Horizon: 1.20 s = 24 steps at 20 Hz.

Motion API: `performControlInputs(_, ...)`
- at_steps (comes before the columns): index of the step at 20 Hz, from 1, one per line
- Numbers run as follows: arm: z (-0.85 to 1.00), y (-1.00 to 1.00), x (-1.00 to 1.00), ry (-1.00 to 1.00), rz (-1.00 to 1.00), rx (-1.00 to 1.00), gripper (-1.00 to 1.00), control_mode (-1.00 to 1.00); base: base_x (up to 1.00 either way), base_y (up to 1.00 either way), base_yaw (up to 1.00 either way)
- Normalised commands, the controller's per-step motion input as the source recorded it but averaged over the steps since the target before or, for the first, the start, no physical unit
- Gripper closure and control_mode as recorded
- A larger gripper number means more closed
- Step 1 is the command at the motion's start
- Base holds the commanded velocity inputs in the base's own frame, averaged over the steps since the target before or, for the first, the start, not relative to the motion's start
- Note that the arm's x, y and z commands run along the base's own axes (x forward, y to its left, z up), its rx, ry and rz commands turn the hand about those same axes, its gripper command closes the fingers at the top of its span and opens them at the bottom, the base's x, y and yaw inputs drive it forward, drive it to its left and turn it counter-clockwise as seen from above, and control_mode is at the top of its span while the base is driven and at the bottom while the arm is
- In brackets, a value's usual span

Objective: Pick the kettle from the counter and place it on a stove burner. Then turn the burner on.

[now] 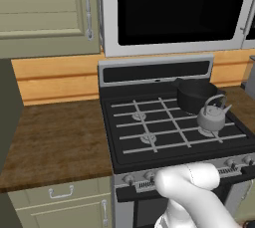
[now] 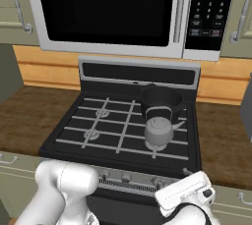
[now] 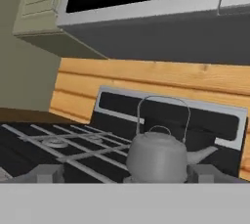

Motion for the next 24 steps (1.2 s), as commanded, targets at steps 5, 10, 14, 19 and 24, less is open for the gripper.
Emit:
performControlInputs(5, -0.14, -0.10, -0.55, -0.30, 0.00, -0.18, -1.00, -1.00, 0.00, 0.00, 0.00)
performControlInputs(10, -0.09, -0.02, -0.05, -0.08, -0.09, -0.01, -1.00, -1.00, 0.00, 0.00, 0.00)
performControlInputs(14, -0.12, 0.00, 0.00, 0.00, -0.16, 0.04, -1.00, -1.00, 0.00, 0.00, 0.00)
performControlInputs(19, -0.09, 0.07, 0.00, 0.02, -0.18, 0.06, -1.00, -1.00, 0.00, 0.00, 0.00)
performControlInputs(24, -0.19, 0.26, 0.00, 0.08, -0.15, 0.02, -1.00, -1.00, 0.00, 0.00, 0.00)
